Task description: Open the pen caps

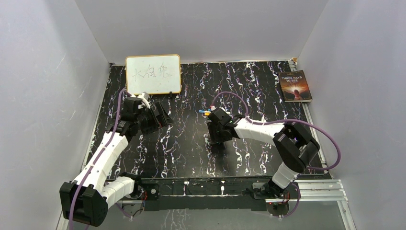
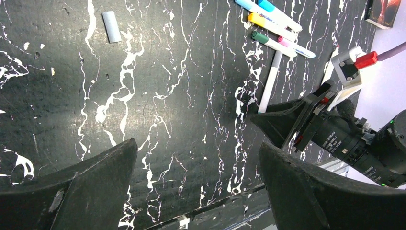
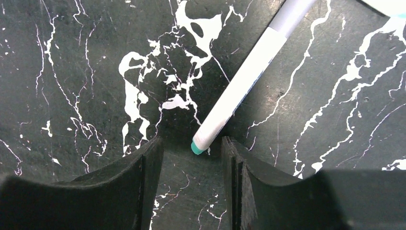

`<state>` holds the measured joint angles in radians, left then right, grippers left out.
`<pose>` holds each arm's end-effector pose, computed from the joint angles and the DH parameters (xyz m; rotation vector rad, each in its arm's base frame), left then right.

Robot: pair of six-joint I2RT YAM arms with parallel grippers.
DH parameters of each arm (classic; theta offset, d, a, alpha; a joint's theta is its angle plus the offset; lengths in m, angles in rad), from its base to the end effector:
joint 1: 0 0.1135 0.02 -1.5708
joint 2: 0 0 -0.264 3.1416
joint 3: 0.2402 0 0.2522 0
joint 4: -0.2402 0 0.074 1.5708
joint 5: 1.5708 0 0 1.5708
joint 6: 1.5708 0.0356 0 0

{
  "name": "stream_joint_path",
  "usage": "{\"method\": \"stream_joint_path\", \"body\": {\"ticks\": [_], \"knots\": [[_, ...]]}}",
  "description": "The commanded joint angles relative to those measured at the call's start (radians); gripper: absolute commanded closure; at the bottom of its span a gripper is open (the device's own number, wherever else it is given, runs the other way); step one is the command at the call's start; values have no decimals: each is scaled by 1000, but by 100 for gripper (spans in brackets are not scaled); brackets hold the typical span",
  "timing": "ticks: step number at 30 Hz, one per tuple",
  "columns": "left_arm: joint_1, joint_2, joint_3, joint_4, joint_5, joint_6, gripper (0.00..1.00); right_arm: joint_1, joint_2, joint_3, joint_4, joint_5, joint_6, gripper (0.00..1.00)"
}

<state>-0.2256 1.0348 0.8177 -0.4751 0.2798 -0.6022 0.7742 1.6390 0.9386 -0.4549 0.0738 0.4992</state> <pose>0.2128 -0.0589 0.2772 -0.2857 2.3262 -0.7435 0.2222 0.2136 0.1647 -0.3560 2.7293 0.2632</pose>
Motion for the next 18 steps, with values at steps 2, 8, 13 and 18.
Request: {"method": "stream_joint_path", "body": {"ticks": [2, 8, 13, 18], "knots": [[0, -31, -18, -8, 36, -9, 2, 6, 35, 37, -37, 77, 31, 56], [-1, -10, 7, -22, 62, 8, 2, 7, 64, 70, -75, 130, 41, 54], [-1, -7, 14, -45, 71, 25, 2, 8, 132, 135, -141, 183, 55, 51], [0, 7, 27, -67, 74, 45, 2, 6, 136, 124, -146, 211, 70, 50]]}}
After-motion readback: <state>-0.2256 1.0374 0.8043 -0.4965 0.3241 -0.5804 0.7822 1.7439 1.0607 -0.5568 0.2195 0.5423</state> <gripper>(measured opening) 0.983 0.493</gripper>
